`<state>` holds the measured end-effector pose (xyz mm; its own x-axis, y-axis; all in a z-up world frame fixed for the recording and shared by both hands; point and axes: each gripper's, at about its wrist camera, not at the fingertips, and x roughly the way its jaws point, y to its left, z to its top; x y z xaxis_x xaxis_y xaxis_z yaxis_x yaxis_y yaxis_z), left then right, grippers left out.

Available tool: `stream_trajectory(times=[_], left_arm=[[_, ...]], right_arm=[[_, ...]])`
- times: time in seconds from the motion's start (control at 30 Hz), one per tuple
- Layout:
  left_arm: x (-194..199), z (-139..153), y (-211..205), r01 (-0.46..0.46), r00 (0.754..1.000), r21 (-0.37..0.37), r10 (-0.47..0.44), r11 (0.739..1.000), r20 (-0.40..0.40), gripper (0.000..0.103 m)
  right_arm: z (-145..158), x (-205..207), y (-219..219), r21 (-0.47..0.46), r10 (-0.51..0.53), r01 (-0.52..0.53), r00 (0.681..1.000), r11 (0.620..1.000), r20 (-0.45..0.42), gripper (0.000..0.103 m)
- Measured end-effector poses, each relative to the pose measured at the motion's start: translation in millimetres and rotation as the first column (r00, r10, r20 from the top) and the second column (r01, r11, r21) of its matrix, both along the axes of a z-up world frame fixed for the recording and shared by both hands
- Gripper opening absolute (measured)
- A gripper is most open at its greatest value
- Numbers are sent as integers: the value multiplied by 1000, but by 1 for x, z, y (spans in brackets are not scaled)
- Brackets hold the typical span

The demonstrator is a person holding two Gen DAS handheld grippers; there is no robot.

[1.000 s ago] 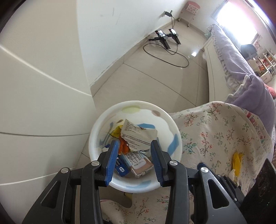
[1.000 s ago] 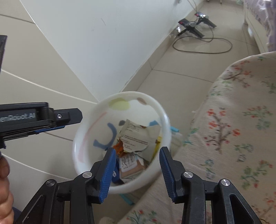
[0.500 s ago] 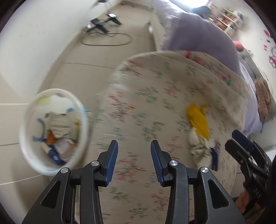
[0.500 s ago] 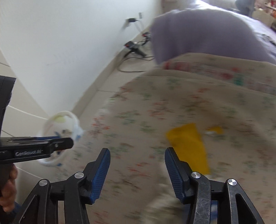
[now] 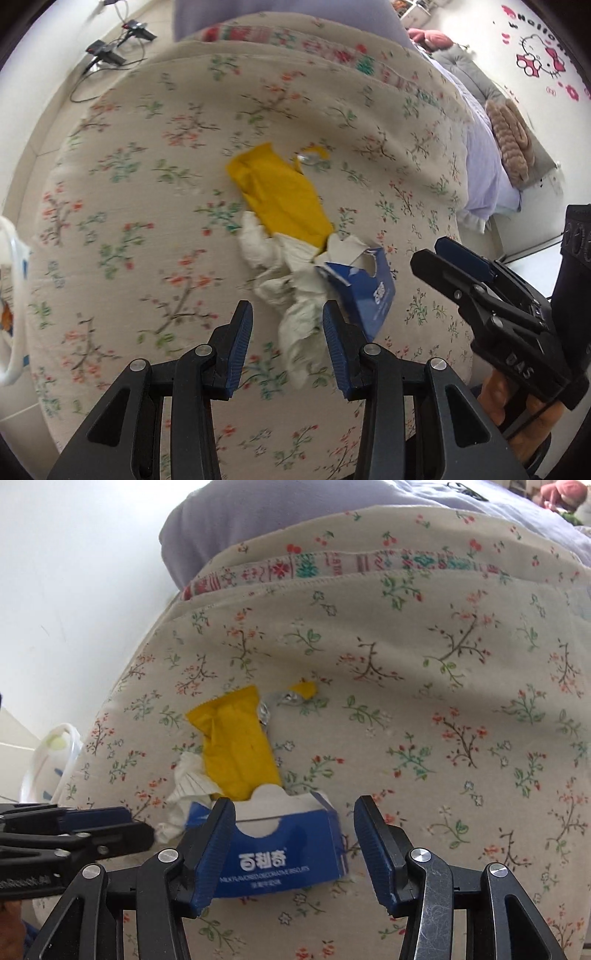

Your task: Collect trash

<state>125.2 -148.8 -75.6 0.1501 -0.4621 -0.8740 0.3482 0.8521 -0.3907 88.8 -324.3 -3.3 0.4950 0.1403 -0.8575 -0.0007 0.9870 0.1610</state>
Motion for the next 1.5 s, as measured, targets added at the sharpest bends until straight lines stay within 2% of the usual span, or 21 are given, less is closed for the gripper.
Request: stream_trajectory(times=[0.13,0.27,0.3,0.33,0.43,0.6,0.7,0.9,1.03,1.2,1.3,1.43,1.5], left_arm=[[0,-11,-19,20,999,58,-22,998,26,42],[1,-19,-30,23,999,60,-26,998,41,41],[0,-19,-29,24,998,58,-27,998,51,34],[-1,-19,-32,36,998,48,-39,998,59,20],[0,-15,-30,51,996,42,-54,998,67,11],[-3,8,-13,55,995,-11,-54,998,86,10],[-5,21,4,33,994,-47,-28,998,103,10],[0,44,42,-43,989,-102,57,994,138,10],[2,44,52,-66,988,-93,78,993,135,10],[3,43,56,-72,988,-68,81,995,132,10],[5,41,55,-77,988,-75,86,994,125,10],[4,39,55,-74,989,-66,82,995,120,10],[4,39,56,-77,990,-68,84,995,116,10]], right_arm=[[-1,-1,-2,-4,6,-6,1000,1000,-3,59],[-6,-2,-3,2,7,-7,1000,1000,-13,61],[-7,-3,-3,-2,9,-9,1000,1000,-14,61],[-8,-3,-2,-8,13,-13,1000,1000,-16,61],[-8,-4,-3,-26,23,-23,999,999,-22,63],[-8,-6,-5,-56,40,-42,999,998,-33,71],[-11,-8,-1,-88,66,-70,997,994,-41,77],[-24,-13,17,-122,149,-158,986,980,-74,80],[-37,-13,32,-184,181,-197,978,963,-103,80],[-57,-7,43,-198,188,-216,971,956,-148,84],[-64,-4,53,-250,188,-218,972,943,-141,88],[-68,4,54,-346,145,-183,981,920,-132,88],[-69,8,47,-349,119,-156,985,924,-127,87]])
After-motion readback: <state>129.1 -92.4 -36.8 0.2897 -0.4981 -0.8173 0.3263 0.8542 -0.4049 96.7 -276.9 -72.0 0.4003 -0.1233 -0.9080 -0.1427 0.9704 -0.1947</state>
